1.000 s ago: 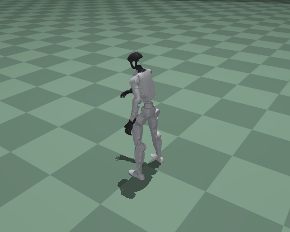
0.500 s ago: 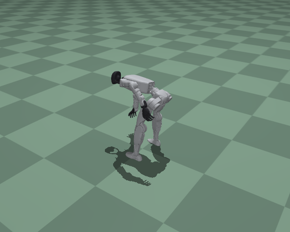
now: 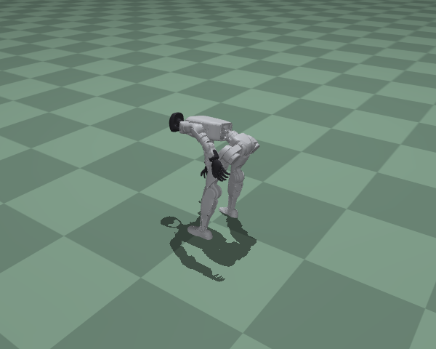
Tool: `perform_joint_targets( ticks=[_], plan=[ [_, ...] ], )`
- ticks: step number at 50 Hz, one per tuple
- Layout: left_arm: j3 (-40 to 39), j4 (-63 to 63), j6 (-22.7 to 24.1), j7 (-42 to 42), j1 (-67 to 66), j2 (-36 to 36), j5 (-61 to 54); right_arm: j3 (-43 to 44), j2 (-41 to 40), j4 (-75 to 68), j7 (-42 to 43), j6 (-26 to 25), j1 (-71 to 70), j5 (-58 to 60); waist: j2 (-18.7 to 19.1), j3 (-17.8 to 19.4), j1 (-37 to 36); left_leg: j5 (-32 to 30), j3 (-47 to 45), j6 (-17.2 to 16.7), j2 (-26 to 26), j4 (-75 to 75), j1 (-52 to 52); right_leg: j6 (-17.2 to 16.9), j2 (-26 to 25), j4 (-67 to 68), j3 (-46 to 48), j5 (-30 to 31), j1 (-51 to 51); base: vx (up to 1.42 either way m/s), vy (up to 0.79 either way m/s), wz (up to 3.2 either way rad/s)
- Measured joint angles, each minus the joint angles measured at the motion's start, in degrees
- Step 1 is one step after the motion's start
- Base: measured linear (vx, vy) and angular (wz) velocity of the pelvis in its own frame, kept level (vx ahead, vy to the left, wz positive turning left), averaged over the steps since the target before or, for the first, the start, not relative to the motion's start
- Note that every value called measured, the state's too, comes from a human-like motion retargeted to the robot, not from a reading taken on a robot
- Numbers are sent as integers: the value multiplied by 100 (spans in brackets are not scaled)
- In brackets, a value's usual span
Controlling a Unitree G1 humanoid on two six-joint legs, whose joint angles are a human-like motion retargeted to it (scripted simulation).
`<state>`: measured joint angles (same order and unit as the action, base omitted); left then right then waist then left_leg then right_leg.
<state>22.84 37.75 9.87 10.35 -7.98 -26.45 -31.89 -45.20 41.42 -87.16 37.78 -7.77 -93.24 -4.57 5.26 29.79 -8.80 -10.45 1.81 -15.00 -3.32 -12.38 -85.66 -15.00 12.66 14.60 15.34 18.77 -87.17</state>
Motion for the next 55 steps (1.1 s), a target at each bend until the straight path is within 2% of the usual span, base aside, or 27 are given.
perform_joint_targets(
  ticks=[3, 5, 8, 14, 17, 21, 27, 32, 37, 40, 42, 44, 53, 55],
  plan=[
    [-196, 225, -39, -30, 48, 115, 60, 546, -421, 117, 162, 68, 504, -267, -56, 0, 91, 103, -27, 0, -26, 44, 710, 0, -15, -77, -56, -92, 708, 1, 1, -55],
    [-288, 419, -18, -26, 142, 198, 157, 629, -613, 281, 488, 166, 792, -499, -29, 0, 130, 178, -22, 0, -42, 44, 1172, 0, -25, -105, -60, -164, 1185, 2, -1, -42],
    [-438, 668, -71, 343, 342, 259, -43, 613, -1061, 752, 735, 141, 1314, -720, -82, 0, 263, -43, 273, 47, -104, 806, 2274, 0, -22, -515, -144, -192, 2190, 13, -1, -18],
    [-817, 1034, -218, 444, 471, 332, 544, 694, -1432, 2969, 752, 334, 2924, 185, -527, 0, 356, 377, 25, 329, 37, 743, 3942, 0, 150, -242, -457, -676, 3625, 12, 7, -34],
    [-973, 1182, -379, 442, 453, 388, 1064, 938, -1341, 4509, 348, 477, 4025, 937, -701, -28, 270, 713, -86, 459, 94, 575, 4852, 0, 225, -19, -576, -1021, 4451, 22, 6, -42],
    [-1107, 1314, -606, 432, 154, 441, 1883, 1295, -1008, 6627, -309, 893, 5697, 1338, -797, -532, 76, 1139, -157, 528, 71, 422, 5909, 0, 218, 141, -611, -1423, 5472, 28, 5, -34],
    [-1374, 1538, -803, 419, 163, 493, 2388, 1546, -352, 9301, -1608, 1350, 7072, 540, -974, -940, -103, 1523, -223, 646, 105, 583, 7393, 4, 263, 178, -642, -1880, 6839, 25, 6, -19],
    [-1576, 1622, -959, 426, 174, 552, 2395, 1707, -5, 10794, -2604, 1511, 7617, -445, -1052, -1403, -163, 1629, -205, 659, 64, 936, 8353, 58, 215, -5, -555, -2088, 7745, 22, 3, -4],
    [-1494, 1722, -1041, 338, 245, 575, 2682, 1705, 132, 11511, -3314, 1567, 7722, -919, -1087, -1900, -178, 1640, -132, 635, 20, 1272, 8981, 110, 159, -317, -398, -2171, 8427, 18, 2, 11],
    [-1420, 1792, -1061, 273, 339, 610, 2930, 1646, 211, 11701, -3565, 1574, 7617, -706, -1079, -2098, -208, 1648, -95, 617, -6, 1421, 9264, 140, 123, -521, -308, -2185, 8773, 15, 1, 12],
    [-1284, 1772, -1010, 494, 340, 585, 2693, 1538, 267, 11752, -3720, 1784, 7528, -462, -1080, -2247, -218, 1691, -63, 741, -28, 1375, 9333, 335, 87, -620, -258, -2304, 8940, 14, 1, 11],
    [-1240, 1778, -992, 527, 335, 610, 2676, 1433, 305, 11741, -3896, 1831, 7476, -236, -1076, -2369, -266, 1722, -48, 792, -31, 1365, 9415, 390, 72, -718, -236, -2313, 9081, 12, 1, 2],
    [-1554, 1948, -1070, 310, 140, 802, 2910, 1185, 263, 11531, -4848, 1580, 7826, -597, -1060, -2815, -496, 1829, -127, 799, -19, 1343, 9636, 352, 43, -1104, -234, -2257, 9460, 9, 2, -8],
    [-1650, 2044, -1098, 303, 72, 827, 2937, 1242, 294, 11522, -4972, 1559, 7918, -720, -1085, -2934, -510, 1958, -213, 889, -7, 1136, 9518, 419, 89, -889, -215, -2372, 9318, 6, 2, -7]
  ],
)
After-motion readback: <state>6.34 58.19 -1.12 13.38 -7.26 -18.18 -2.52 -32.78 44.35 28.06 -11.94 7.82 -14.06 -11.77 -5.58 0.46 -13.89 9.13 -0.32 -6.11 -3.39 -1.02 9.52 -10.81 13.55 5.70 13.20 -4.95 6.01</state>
